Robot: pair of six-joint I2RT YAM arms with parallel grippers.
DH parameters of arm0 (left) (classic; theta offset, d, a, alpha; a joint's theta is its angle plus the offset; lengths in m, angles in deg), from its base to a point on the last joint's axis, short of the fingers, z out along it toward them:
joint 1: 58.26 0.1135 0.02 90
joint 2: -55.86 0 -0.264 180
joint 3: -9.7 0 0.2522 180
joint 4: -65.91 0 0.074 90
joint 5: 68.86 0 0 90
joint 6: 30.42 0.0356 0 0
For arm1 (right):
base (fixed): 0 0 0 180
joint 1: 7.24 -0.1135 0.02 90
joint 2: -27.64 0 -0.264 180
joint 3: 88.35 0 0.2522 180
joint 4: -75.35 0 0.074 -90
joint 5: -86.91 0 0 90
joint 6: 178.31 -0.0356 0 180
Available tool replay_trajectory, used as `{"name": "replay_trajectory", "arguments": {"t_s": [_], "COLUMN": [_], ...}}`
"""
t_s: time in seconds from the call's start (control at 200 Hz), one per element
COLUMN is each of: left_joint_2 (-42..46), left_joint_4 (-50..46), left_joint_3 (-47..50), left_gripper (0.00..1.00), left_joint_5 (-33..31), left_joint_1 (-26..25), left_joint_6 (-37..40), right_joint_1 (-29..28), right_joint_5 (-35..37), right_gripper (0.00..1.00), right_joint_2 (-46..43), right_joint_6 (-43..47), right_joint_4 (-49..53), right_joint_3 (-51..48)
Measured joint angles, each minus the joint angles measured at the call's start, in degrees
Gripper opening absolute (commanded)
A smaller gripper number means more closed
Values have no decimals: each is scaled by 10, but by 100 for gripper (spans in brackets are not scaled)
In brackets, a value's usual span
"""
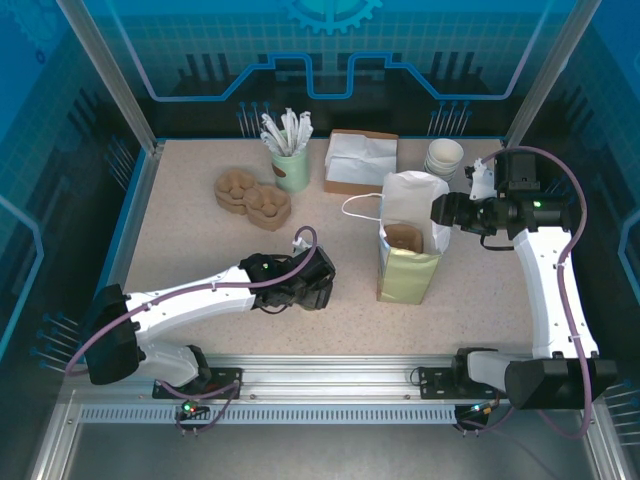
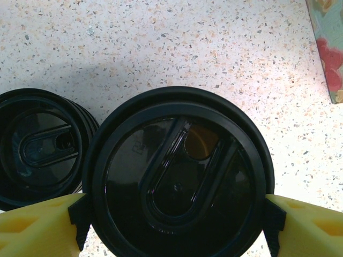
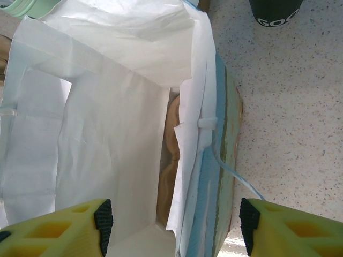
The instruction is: Pack the takeout coffee
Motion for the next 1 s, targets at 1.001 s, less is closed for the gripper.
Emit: {"name": "replay_trajectory", "arguments": {"t_s": [1.001], "left_joint_2": [-27], "left_joint_4": [9], "left_joint_3": [-18], "left_gripper": [86], "left_joint_5": [-9], "left_joint_1": [12], "left_joint_6": [24], "right_joint_1": [3], "right_joint_5": [-18], "right_gripper": [66], "right_joint_2": [3], "right_joint_6": [2], "right_joint_4": [0], "right_joint_3": [0]}}
